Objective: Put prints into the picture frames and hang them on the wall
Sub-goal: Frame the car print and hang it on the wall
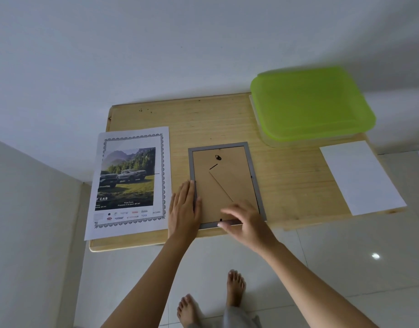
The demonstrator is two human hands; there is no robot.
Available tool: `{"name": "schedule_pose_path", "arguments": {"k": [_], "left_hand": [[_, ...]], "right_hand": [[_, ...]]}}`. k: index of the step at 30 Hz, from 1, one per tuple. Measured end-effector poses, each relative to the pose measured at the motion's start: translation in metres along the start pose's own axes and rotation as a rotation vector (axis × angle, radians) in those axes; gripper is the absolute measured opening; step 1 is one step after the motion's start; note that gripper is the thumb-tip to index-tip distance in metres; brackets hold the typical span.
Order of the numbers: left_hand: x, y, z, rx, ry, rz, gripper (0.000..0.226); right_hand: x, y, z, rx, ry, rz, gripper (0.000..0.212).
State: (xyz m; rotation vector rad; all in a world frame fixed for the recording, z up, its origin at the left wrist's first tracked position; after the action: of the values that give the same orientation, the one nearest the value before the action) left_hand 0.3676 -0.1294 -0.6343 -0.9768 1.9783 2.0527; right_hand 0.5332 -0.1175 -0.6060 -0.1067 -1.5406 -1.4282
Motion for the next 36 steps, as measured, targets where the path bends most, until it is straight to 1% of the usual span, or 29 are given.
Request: {"name": "schedule_pose_path", "arguments": {"k": [1,3,7,11,17,21,23,24,26,27,29,32,34,36], "left_hand": [[0.001,-0.001,-0.001,0.01,-0.006,0.013,0.056],[0.002,-0.003,-0.002,0.019,-0.011,0.038,0.058],[0.004,-0.004,-0.005,0.021,-0.007,0.074,0.06],[0.005,-0.006,-0.004,0.025,0.008,0.096,0.058],[0.004,-0.006,-0.004,0.015,0.007,0.111,0.065],[0.003,-0.005,-0.005,0.01,0.009,0.127,0.063],[0.003,-0.004,-0.005,0.003,0.008,0.131,0.062],[0.003,-0.004,-0.005,0.001,0.008,0.133,0.061],[0.003,-0.003,-0.005,0.001,0.007,0.135,0.06],[0.003,-0.003,-0.005,0.0,0.004,0.133,0.059],[0.002,-0.003,-0.006,0.003,-0.01,0.131,0.058],[0.003,-0.004,-0.005,0.004,-0.004,0.126,0.056],[0.003,-0.004,-0.004,0.007,0.002,0.127,0.055],[0.003,-0.004,-0.004,0.007,0.006,0.121,0.055]], "right_hand": [[0.004,-0.008,-0.004,0.043,0.034,-0.009,0.038],[0.004,-0.013,-0.007,0.058,0.055,-0.024,0.034],[0.0,-0.013,-0.005,0.026,0.013,0.008,0.024],[0.0,-0.012,-0.003,-0.028,-0.048,0.065,0.02],[0.001,-0.011,-0.005,-0.083,-0.044,0.068,0.013],[0.002,-0.011,-0.007,-0.097,-0.027,0.042,0.015],[0.001,-0.011,-0.005,-0.052,-0.005,0.059,0.02],[0.002,-0.01,-0.003,-0.016,0.003,0.087,0.027],[0.003,-0.002,0.009,0.016,0.022,0.132,0.041],[0.002,0.005,0.019,-0.001,0.021,0.145,0.042],[-0.007,0.021,0.046,-0.089,-0.032,0.139,0.036],[-0.036,0.036,0.099,-0.202,-0.144,0.036,0.028],[-0.055,0.036,0.126,-0.207,-0.198,-0.033,0.029],[-0.07,0.031,0.143,-0.175,-0.228,-0.061,0.031]]}}
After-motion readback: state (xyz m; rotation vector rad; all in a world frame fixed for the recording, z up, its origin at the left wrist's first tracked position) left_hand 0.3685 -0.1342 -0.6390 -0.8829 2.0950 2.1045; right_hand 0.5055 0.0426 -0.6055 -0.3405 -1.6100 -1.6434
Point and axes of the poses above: each hand's wrist, its own z-axis towards the middle knuckle, its own y-axis out of the back of the hand, x = y × z, the point moved 8 cm from there along z, towards the middle knuckle, and after that the axes turned 6 degrees about y, right-handed, at the moved point
